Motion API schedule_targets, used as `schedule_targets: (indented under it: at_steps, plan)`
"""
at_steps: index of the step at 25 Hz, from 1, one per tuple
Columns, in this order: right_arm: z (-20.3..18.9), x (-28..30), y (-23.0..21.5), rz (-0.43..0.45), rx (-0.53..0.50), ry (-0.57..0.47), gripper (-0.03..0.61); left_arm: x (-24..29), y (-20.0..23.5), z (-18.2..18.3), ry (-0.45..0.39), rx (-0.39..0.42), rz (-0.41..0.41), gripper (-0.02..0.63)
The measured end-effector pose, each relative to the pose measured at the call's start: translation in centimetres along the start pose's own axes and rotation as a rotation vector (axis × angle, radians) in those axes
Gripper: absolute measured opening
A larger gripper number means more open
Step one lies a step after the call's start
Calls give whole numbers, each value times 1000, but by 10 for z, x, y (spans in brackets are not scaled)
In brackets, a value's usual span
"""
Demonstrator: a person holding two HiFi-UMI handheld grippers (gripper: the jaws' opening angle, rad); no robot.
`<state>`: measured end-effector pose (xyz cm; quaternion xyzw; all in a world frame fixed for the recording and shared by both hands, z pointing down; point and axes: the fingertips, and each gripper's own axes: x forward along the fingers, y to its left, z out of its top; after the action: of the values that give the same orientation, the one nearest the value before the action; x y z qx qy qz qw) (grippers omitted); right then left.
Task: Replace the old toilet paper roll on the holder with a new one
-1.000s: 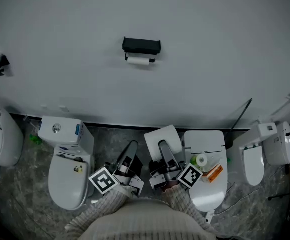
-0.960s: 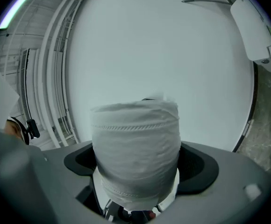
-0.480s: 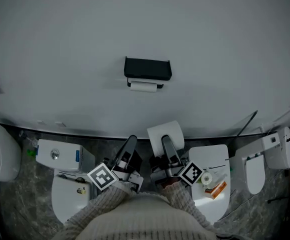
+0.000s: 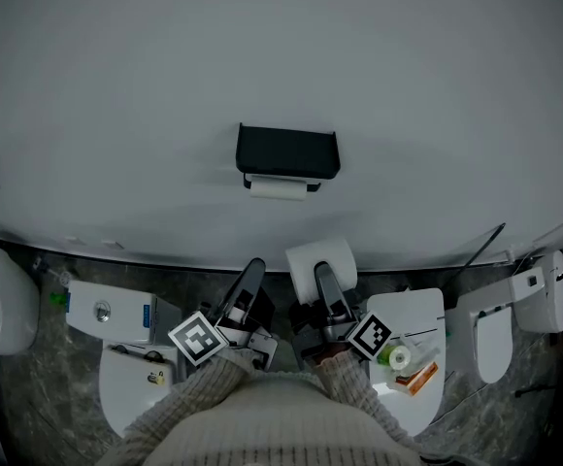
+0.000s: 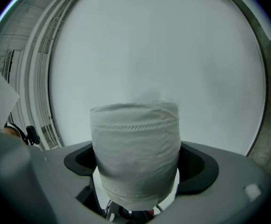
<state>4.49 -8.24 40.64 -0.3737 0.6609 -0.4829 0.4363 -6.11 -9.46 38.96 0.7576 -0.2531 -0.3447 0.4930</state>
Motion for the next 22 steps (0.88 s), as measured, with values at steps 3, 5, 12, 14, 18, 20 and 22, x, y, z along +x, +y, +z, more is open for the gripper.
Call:
schedule_targets:
  at_steps: [3, 5, 12, 14, 18, 20, 22]
  plan:
    - [8, 10, -2, -2, 1, 19, 497, 14, -1, 6, -11, 8, -20, -5]
    - [15, 17, -1, 7, 3, 25, 497, 25, -1, 8, -4, 6, -30, -5]
    - [23, 24, -5, 6, -7, 55, 497, 45, 4, 8, -5, -9, -52, -5]
    - [26, 26, -9, -3, 2, 56, 497, 52, 8, 12, -14, -10, -51, -5]
    - [31, 29, -12, -5, 14, 53, 497, 64, 13, 21, -40, -6, -48, 5]
    - [36, 32, -13, -2, 15, 50, 497, 70, 15, 25, -47, -6, -46, 42]
    - [41, 36, -15, 1, 12, 45, 497, 76, 18, 27, -49, -15, -47, 85]
